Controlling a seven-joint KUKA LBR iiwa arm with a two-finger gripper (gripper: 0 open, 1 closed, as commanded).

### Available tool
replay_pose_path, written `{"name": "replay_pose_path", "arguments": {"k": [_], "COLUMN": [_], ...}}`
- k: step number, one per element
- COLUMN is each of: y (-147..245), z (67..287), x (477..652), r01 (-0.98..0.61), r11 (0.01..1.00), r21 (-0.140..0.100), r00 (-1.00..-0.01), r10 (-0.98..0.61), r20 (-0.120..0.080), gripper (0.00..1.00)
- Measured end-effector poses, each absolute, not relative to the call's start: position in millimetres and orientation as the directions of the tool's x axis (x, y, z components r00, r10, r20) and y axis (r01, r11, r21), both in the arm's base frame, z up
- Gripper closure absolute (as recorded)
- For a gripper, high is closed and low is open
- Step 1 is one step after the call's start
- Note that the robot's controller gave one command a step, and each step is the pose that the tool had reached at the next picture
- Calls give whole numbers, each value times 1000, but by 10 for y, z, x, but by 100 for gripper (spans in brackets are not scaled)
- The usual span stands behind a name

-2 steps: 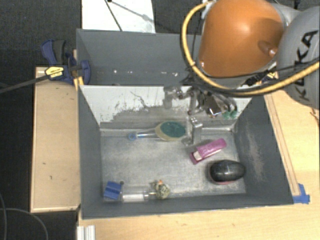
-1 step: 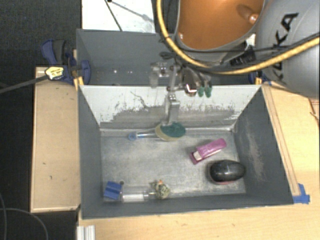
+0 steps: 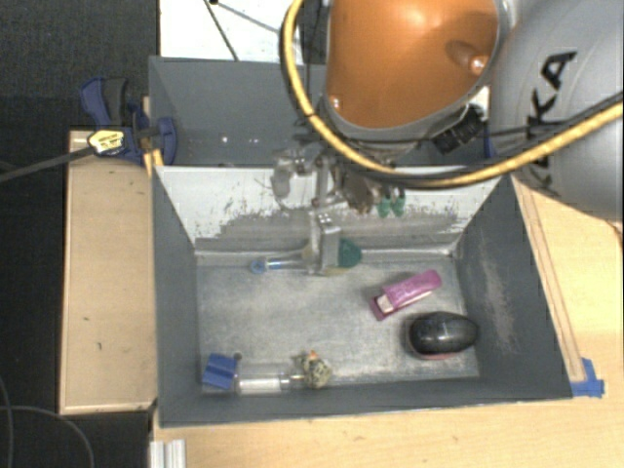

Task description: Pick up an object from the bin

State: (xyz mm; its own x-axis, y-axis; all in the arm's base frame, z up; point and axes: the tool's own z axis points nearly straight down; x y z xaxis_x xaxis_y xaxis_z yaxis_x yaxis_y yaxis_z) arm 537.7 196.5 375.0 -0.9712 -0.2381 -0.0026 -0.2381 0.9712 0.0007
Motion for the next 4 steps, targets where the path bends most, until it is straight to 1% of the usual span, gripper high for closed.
{"name": "replay_pose_path", "arguments": {"k": [1,2,3,4], "y": [2272,1752,1718,2515], "z": [3754,4069,3616,4118], "x": [5391,4835,5250,5674], "r01": [-126,-151,-174,-355], "r11": [992,988,985,935], "r21": [3,0,0,2], "r00": [-992,-988,-985,-935], "r10": [-126,-151,-174,-355], "r20": [-7,-6,0,-11], "gripper": [0,0,0,0]}}
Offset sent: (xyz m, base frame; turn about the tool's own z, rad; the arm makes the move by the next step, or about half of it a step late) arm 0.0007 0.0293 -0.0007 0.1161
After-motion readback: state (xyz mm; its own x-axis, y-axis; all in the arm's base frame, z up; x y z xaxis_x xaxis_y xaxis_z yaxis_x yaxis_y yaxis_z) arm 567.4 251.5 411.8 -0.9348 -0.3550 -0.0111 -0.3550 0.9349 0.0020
